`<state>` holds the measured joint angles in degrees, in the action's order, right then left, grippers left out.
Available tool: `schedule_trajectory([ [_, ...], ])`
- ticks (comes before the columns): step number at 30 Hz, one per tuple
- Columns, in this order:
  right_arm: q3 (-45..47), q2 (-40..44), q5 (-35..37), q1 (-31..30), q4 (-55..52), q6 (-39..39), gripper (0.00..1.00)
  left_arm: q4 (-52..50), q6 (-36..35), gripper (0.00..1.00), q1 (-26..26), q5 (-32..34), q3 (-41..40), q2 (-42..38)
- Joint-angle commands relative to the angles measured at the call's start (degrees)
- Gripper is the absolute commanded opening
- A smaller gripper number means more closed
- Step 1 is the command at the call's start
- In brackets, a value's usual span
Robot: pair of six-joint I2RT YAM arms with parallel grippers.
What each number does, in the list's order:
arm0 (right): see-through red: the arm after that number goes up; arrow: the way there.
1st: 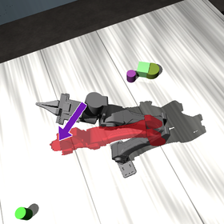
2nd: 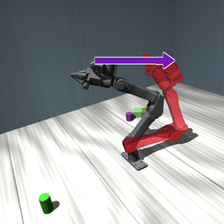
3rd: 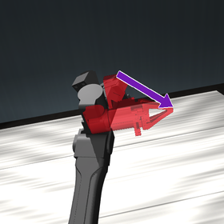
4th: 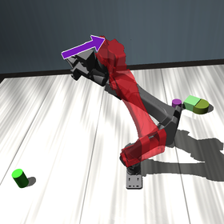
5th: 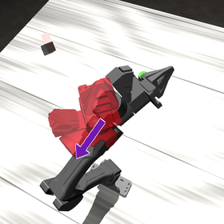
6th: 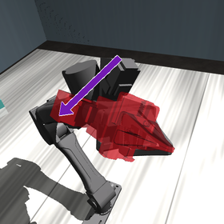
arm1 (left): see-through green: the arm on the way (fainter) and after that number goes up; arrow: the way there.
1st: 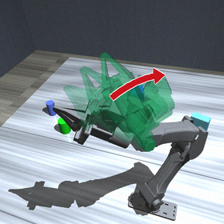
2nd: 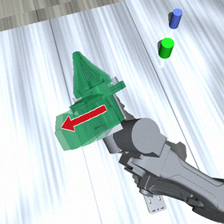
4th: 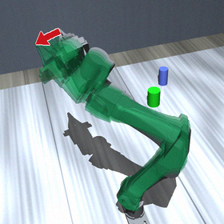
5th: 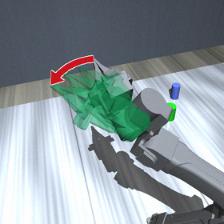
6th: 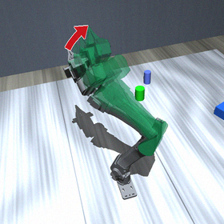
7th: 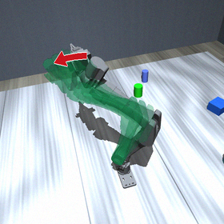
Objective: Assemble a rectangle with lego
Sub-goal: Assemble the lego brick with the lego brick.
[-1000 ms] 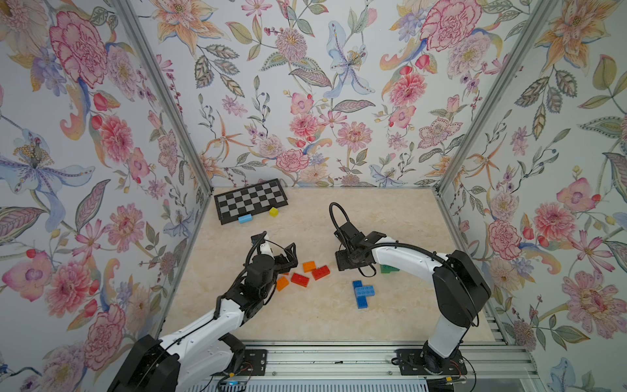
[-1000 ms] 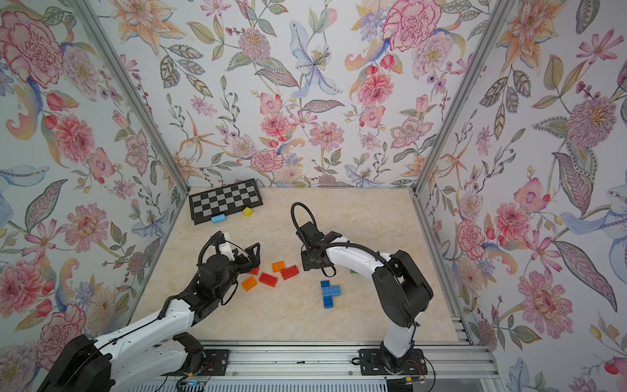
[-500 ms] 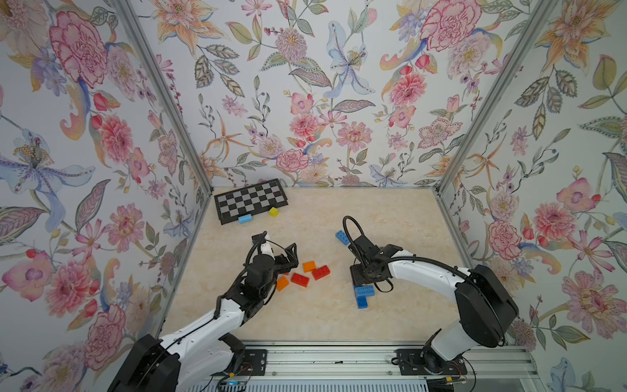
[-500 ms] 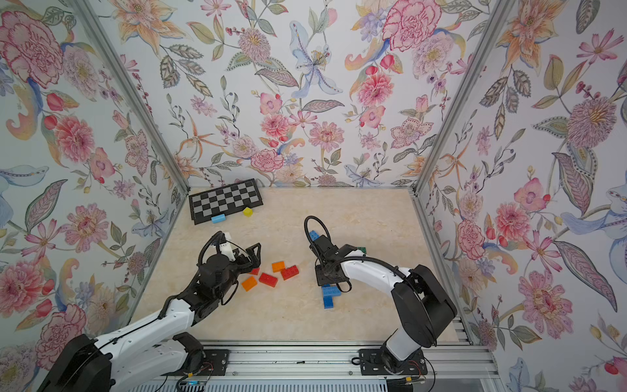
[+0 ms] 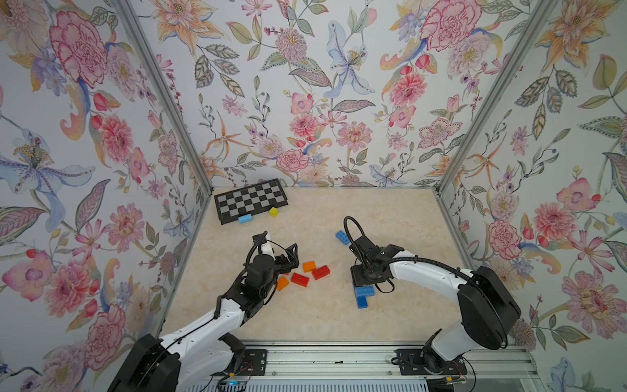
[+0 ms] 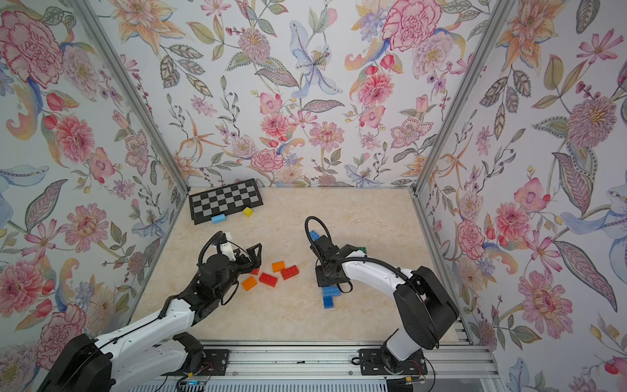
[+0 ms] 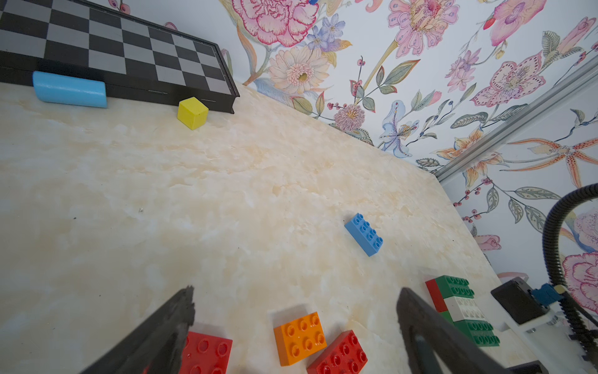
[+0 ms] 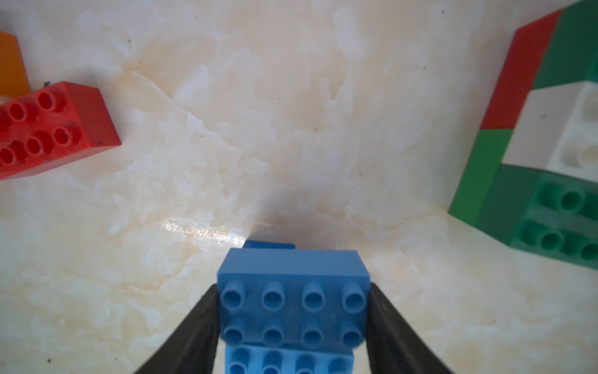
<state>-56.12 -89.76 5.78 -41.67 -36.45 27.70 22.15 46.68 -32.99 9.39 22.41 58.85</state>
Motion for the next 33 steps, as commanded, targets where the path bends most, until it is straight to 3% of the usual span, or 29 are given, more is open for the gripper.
schedule_trajectory([
  [1,1.0,1.3,0.3,-0.5,-2.0,1.6,0.37,0.7,-0.4,0.99,0.7,0.0,0.0,-0.1],
  [33,2.4,-2.3,1.6,-0.6,-2.5,4.9,0.34,1.5,-0.4,0.99,0.7,-0.2,-0.2,1.0],
])
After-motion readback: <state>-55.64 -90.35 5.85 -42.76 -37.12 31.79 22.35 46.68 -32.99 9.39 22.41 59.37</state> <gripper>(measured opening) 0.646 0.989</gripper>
